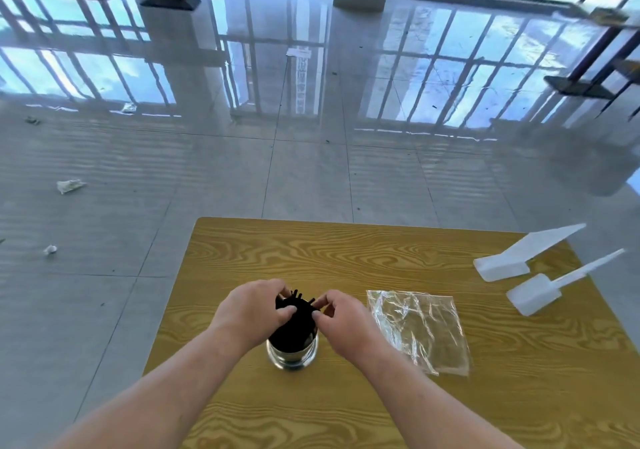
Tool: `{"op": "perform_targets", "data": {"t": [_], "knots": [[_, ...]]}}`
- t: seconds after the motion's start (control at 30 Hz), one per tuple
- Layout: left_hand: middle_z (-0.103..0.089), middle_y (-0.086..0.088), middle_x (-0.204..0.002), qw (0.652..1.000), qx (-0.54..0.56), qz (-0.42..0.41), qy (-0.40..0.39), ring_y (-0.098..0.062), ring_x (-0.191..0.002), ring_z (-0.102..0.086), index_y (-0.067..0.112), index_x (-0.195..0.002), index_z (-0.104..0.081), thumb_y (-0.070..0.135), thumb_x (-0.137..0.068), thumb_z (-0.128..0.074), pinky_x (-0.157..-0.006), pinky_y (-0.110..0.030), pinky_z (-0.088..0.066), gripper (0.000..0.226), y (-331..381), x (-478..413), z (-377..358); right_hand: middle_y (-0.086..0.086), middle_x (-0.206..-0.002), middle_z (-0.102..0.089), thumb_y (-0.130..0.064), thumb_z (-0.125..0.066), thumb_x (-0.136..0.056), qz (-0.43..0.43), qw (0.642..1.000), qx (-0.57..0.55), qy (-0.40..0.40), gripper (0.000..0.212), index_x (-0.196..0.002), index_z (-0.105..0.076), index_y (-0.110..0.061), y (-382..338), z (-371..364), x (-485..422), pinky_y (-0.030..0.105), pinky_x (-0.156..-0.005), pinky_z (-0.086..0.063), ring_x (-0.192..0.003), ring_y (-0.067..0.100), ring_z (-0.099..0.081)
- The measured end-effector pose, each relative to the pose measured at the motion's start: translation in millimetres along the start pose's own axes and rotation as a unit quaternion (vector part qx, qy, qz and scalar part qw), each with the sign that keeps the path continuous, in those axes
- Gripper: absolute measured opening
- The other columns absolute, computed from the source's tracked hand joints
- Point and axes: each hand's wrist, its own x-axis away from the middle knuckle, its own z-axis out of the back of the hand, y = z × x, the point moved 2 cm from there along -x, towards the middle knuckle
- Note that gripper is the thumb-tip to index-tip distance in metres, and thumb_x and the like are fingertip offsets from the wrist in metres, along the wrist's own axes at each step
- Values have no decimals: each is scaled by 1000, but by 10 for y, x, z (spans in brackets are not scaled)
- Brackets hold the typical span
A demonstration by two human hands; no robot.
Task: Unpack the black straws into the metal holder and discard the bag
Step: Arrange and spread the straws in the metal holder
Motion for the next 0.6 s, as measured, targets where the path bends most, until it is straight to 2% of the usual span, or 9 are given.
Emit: {"op": "perform_targets", "data": {"t": [0.1, 0.17, 0.3, 0.4, 0.5, 0.6], "knots": [[-71, 20, -108, 999, 45, 6, -26, -4, -96, -66, 43, -117, -65, 82, -82, -56, -67, -23, -50, 54, -55, 3, 19, -10, -82, -69, -34, -65, -97, 0, 1000, -13, 16, 4, -99, -68, -35, -28, -18, 20, 28, -64, -52, -72, 6, -63], [-71, 20, -109, 996, 72, 6, -44, -2, -95, -65, 43, -121, -63, 83, -79, -55, -67, -21, -49, 58, -71, 13, 35, -11, -81, -68, -32, -66, -97, 2, 999, -27, 26, 4, -98, -68, -36, -46, -13, 41, 27, -66, -53, -72, 5, -62], [-71, 16, -110, 997, 56, -2, -45, -7, -96, -66, 39, -128, -64, 57, -84, -63, -75, -26, -57, 47, -63, 57, 34, -9, -74, -67, -31, -65, -98, 3, 997, -74, 33, 9, -103, -71, -35, -51, 16, 105, 25, -59, -48, -61, 3, -56], [-72, 14, -109, 999, 13, -14, -28, -10, -95, -66, 36, -121, -68, 38, -94, -62, -80, -31, -59, 27, -66, 70, 31, -9, -73, -66, -32, -65, -98, 5, 995, -89, 36, 8, -100, -71, -37, -57, 50, 178, 22, -57, -45, -59, 1, -54], [-70, 14, -100, 999, -16, -29, -9, -10, -90, -65, 34, -106, -71, 32, -97, -60, -78, -30, -58, 14, -83, 44, 41, -3, -83, -74, -29, -63, -98, 1, 995, -97, 40, 9, -96, -71, -34, -75, 92, 233, 22, -59, -48, -63, 2, -56], [-69, 15, -97, 998, -31, -50, 9, -8, -89, -65, 33, -103, -72, 31, -99, -62, -76, -25, -54, 11, -62, 31, 83, 3, -87, -77, -27, -61, -97, -3, 994, -100, 40, 11, -95, -71, -31, -103, 126, 274, 21, -55, -45, -56, 1, -53]]}}
